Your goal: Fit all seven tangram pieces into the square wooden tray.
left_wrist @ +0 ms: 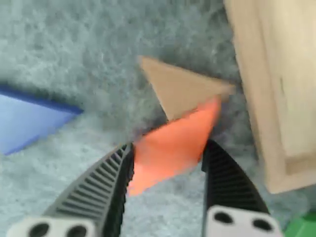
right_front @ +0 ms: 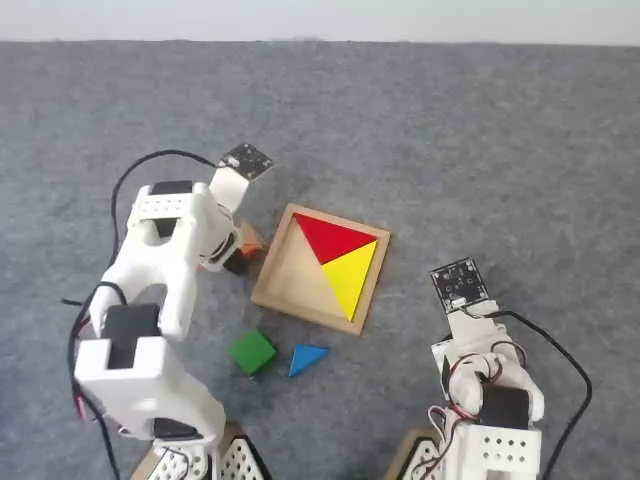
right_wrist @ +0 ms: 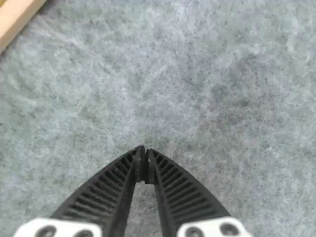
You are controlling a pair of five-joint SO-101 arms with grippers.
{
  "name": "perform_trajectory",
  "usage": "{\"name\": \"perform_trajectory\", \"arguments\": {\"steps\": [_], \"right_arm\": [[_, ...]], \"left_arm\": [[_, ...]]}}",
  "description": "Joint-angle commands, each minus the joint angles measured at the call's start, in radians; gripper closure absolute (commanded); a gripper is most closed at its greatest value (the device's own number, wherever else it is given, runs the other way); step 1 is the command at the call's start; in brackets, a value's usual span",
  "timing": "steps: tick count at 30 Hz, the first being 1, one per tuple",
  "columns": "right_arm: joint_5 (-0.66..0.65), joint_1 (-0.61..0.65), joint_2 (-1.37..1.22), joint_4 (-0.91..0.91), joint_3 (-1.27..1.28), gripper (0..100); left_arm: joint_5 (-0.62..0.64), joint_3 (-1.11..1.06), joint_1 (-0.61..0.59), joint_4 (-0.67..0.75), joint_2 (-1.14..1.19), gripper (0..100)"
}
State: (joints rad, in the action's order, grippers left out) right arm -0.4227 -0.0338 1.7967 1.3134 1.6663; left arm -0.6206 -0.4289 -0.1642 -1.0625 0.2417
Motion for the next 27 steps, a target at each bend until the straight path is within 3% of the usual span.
{"name": "perform_trajectory", "arguments": {"steps": [1, 6, 12, 23, 27], "right_arm": [[-0.008, 0.004, 0.016, 0.002, 0.017, 99.1], [-0.008, 0.004, 0.016, 0.002, 0.017, 99.1], [-0.008, 0.004, 0.016, 0.002, 0.017, 99.1], [-0.008, 0.004, 0.016, 0.002, 0.017, 99.1], [-0.008, 0.004, 0.016, 0.002, 0.017, 99.1]], "left_arm": [[0.025, 0.053, 0.003, -0.025, 0.028, 79], [0.026, 0.084, 0.005, -0.064, 0.041, 79], [0.020, 0.134, 0.000, -0.178, 0.037, 88], [0.046, 0.366, 0.009, -0.411, 0.031, 88], [0.049, 0.383, 0.078, -0.388, 0.031, 88]]}}
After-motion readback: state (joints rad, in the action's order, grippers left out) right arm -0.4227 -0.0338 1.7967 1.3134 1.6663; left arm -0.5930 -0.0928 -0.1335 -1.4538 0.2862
